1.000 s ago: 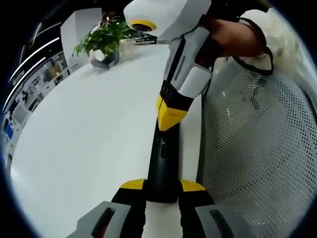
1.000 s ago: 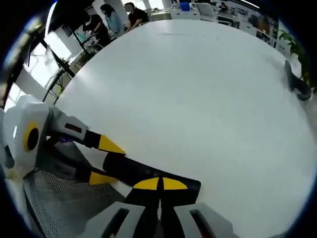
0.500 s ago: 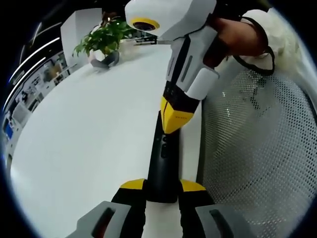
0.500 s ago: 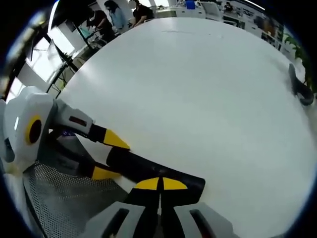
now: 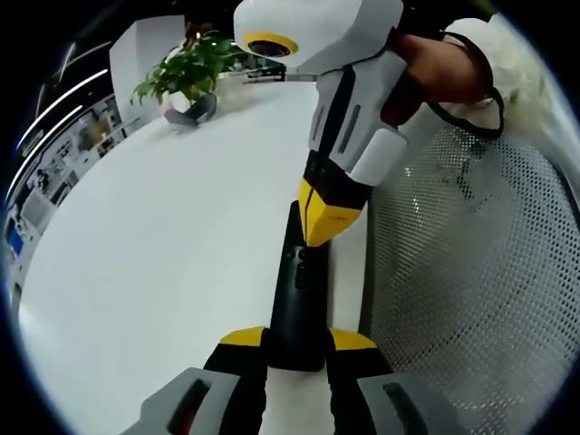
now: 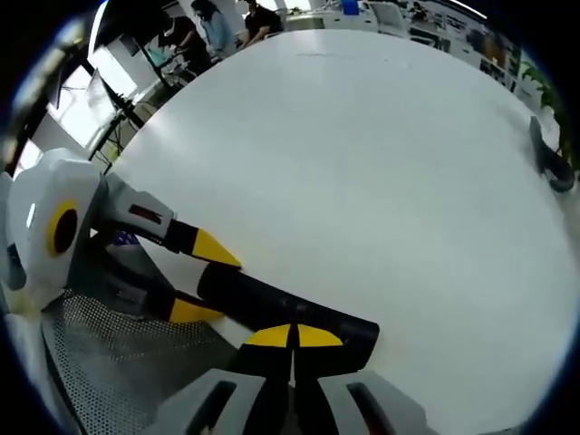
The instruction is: Press the specified remote control buttons in sequence, fully releasing each button before pressing the next.
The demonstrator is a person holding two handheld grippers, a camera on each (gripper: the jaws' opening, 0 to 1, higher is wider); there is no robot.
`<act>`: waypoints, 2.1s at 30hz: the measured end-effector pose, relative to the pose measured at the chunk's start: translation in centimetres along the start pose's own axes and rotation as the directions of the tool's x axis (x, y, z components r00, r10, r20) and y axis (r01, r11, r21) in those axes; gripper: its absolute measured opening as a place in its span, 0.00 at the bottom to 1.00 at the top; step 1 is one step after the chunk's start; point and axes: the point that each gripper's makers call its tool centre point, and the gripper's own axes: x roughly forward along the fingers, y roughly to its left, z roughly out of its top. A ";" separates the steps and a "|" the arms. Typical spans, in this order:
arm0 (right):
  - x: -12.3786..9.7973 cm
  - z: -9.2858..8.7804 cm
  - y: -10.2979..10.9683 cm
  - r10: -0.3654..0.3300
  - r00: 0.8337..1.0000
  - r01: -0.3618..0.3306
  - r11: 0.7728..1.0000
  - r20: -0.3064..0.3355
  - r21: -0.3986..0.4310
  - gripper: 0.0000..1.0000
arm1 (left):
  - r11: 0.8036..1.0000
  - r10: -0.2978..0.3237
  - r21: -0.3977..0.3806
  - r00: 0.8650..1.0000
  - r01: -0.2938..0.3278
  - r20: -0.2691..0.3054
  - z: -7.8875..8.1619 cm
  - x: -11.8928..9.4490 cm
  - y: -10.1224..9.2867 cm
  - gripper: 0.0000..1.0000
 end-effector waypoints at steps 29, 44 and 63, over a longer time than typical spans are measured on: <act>-0.1 -0.1 0.1 -0.006 1.000 0.006 1.000 0.010 -0.003 0.00 | 1.000 0.004 -0.015 1.000 -0.004 0.010 0.0 0.0 0.0 0.24; -0.7 -1.8 -0.8 -0.018 0.999 0.019 1.000 -0.036 0.015 0.00 | 1.000 -0.002 -0.003 1.000 0.002 0.004 0.0 0.1 0.1 0.24; -0.6 -1.0 -0.8 -0.021 0.999 0.020 0.999 -0.037 -0.041 0.00 | 1.000 -0.008 0.006 1.000 0.008 -0.010 0.0 0.1 0.0 0.24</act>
